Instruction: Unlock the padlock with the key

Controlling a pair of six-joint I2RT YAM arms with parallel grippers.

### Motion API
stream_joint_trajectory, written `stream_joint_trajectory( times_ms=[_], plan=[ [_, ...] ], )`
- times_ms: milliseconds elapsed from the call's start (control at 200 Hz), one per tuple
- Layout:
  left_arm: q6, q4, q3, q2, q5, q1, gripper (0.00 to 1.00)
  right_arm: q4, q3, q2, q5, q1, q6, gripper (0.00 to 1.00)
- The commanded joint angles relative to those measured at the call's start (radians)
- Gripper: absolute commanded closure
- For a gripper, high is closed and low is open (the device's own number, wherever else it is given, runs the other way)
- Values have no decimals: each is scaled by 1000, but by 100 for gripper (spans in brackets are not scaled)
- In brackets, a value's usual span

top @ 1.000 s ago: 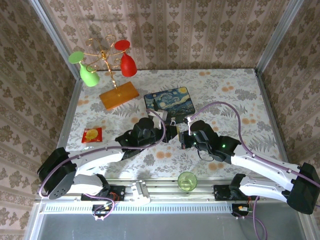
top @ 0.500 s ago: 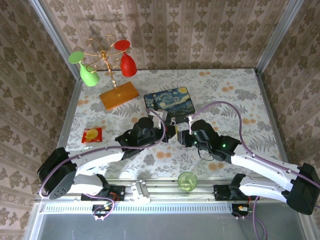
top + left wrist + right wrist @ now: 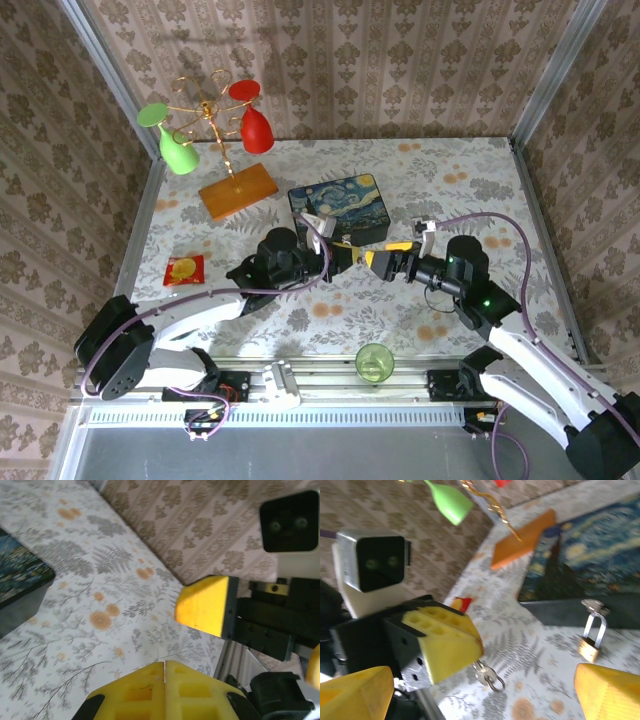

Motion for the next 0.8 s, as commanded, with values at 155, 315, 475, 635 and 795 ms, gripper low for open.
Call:
stream_joint_trajectory(
  times_ms=[155, 315, 475, 635, 795],
  plan=[
    [77, 202, -77, -103, 86, 4, 100, 379, -32, 128, -290, -31, 136, 29],
    [76, 237, -90, -121, 83, 13, 100, 498, -35, 183, -331, -28, 179, 37],
    [48, 304, -108, -118, 75, 22, 100, 569, -41, 209, -360, -19, 220, 43],
    [-53, 451, -127, -92, 88, 52, 100, 588, -35, 234, -370, 25, 230, 47],
    [-84, 504, -128, -74, 99, 58, 100, 613, -39, 249, -351, 36, 231, 53]
  ],
)
